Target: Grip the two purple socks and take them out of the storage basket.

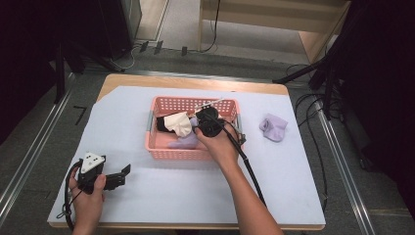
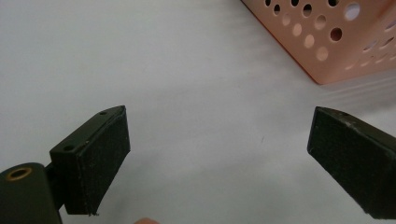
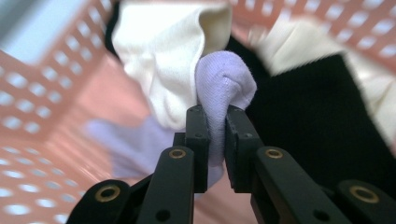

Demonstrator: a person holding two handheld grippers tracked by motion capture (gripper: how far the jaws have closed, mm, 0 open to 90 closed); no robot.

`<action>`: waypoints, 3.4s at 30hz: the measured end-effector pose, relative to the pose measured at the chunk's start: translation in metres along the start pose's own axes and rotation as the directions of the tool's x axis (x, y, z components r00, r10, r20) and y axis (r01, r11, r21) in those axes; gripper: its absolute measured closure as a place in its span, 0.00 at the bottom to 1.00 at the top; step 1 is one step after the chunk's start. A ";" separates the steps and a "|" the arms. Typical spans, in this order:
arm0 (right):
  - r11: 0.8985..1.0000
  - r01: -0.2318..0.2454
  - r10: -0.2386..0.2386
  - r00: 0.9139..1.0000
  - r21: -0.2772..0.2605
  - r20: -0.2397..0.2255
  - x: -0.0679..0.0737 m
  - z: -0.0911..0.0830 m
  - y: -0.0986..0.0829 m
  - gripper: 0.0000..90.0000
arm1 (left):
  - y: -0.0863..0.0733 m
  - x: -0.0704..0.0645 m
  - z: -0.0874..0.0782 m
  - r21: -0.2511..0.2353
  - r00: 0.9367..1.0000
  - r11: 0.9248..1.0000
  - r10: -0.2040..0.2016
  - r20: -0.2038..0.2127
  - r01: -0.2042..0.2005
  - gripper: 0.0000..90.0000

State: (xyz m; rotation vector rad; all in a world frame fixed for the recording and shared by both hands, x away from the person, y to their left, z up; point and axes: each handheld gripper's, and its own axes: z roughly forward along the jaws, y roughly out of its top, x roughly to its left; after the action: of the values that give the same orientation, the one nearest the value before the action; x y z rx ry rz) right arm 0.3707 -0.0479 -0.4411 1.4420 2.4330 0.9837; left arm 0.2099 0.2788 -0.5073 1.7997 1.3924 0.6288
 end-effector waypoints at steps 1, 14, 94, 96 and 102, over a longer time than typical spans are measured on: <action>1.000 0.000 0.000 1.000 0.000 0.000 0.000 0.000 0.000 0.90 | 0.000 0.000 0.000 0.000 1.000 1.000 0.000 -0.001 0.000 0.07; 0.934 0.003 0.013 0.999 -0.357 0.042 -0.024 -0.060 -0.005 0.91 | 0.000 0.000 0.000 -0.002 1.000 1.000 0.003 -0.006 -0.003 0.07; 0.801 -0.105 0.232 0.962 -0.590 0.143 -0.167 -0.134 -0.209 0.00 | -0.001 0.000 -0.003 -0.021 1.000 1.000 0.002 -0.004 -0.002 0.07; 0.801 -0.110 0.229 0.965 -0.588 0.131 -0.170 -0.135 -0.219 0.00 | -0.001 0.000 -0.003 -0.022 1.000 1.000 0.004 -0.004 -0.004 0.08; 0.800 -0.135 0.257 0.958 -0.585 0.130 -0.178 -0.145 -0.242 0.00 | -0.001 0.000 -0.003 -0.023 1.000 1.000 0.004 -0.007 -0.004 0.08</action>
State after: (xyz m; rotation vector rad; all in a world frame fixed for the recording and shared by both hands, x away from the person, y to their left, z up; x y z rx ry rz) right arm 0.2254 -0.3404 -0.5092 1.4840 1.6479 1.3803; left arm 0.2072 0.2793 -0.5066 1.7838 1.3813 0.6517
